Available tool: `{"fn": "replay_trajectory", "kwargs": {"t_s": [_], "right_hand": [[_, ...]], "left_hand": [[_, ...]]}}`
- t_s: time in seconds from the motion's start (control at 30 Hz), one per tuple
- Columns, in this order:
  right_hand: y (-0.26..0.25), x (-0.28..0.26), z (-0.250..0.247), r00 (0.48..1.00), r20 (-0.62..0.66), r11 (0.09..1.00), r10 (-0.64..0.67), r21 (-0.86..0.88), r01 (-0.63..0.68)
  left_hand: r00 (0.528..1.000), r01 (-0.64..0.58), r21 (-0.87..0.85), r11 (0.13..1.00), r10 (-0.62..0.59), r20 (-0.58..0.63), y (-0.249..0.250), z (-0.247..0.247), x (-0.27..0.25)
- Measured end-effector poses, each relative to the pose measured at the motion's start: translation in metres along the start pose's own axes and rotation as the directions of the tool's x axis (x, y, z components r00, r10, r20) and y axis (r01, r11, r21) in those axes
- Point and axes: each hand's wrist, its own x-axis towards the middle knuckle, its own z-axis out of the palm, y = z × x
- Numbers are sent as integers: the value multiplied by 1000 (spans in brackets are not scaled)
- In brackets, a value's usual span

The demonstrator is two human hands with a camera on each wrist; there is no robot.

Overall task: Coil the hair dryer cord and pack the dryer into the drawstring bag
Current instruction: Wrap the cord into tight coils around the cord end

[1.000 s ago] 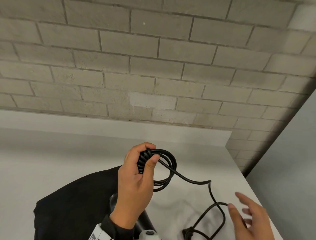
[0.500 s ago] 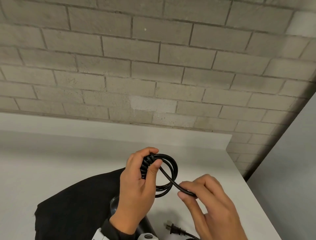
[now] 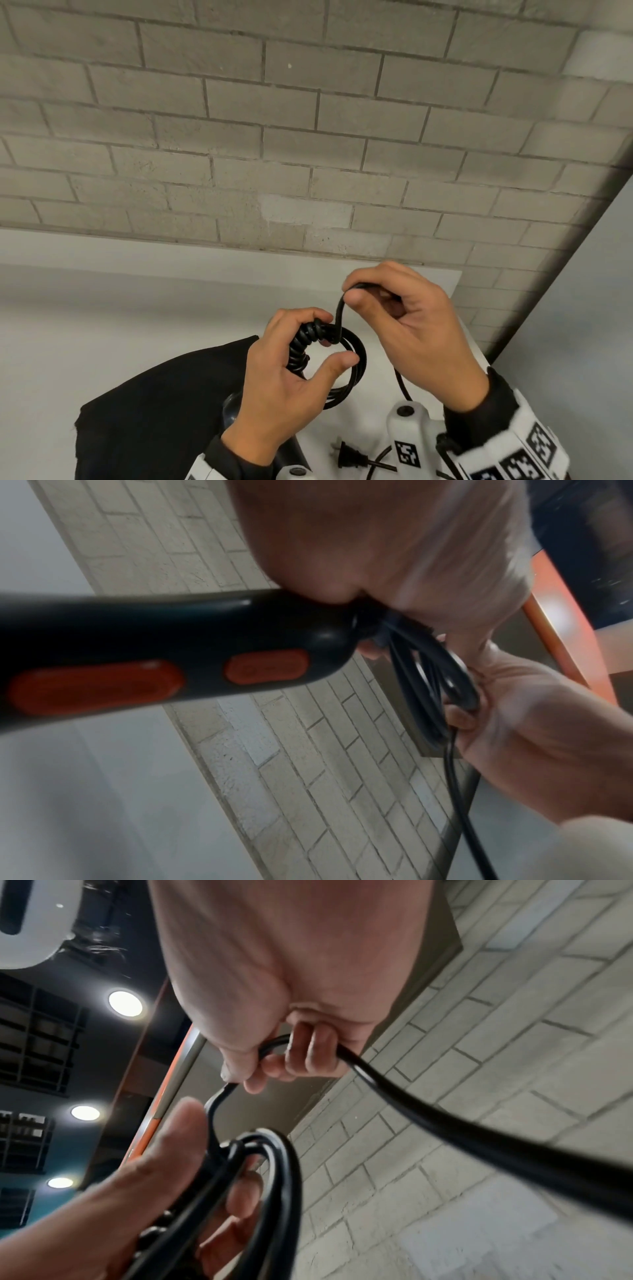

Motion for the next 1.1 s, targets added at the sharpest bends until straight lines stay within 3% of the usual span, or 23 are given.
{"fn": "replay_trajectory", "kwargs": {"t_s": [0.2,0.33,0.5,0.63,0.77,1.1], "right_hand": [[14,5,16,987,41,971,153,182,-158],[27,2,25,971,74,949,226,209,-237],[31,-11,32,937,80,857,341,384,-344],[34,-28,36,939,59,833,338,445,-328],[33,-47,38,948,135,776,287,548,-313],[29,-52,40,933,109,824,343,442,-355]], "left_hand": [[999,-43,12,999,43,-21,1,-1,1],[997,-71,34,997,72,-8,5,-1,0],[996,-64,39,997,66,-58,4,1,-3],[993,-39,42,998,43,-109,1,1,-6],[990,-27,52,998,34,-136,-1,2,-8],[981,11,62,998,1,-194,-1,6,-9]]}}
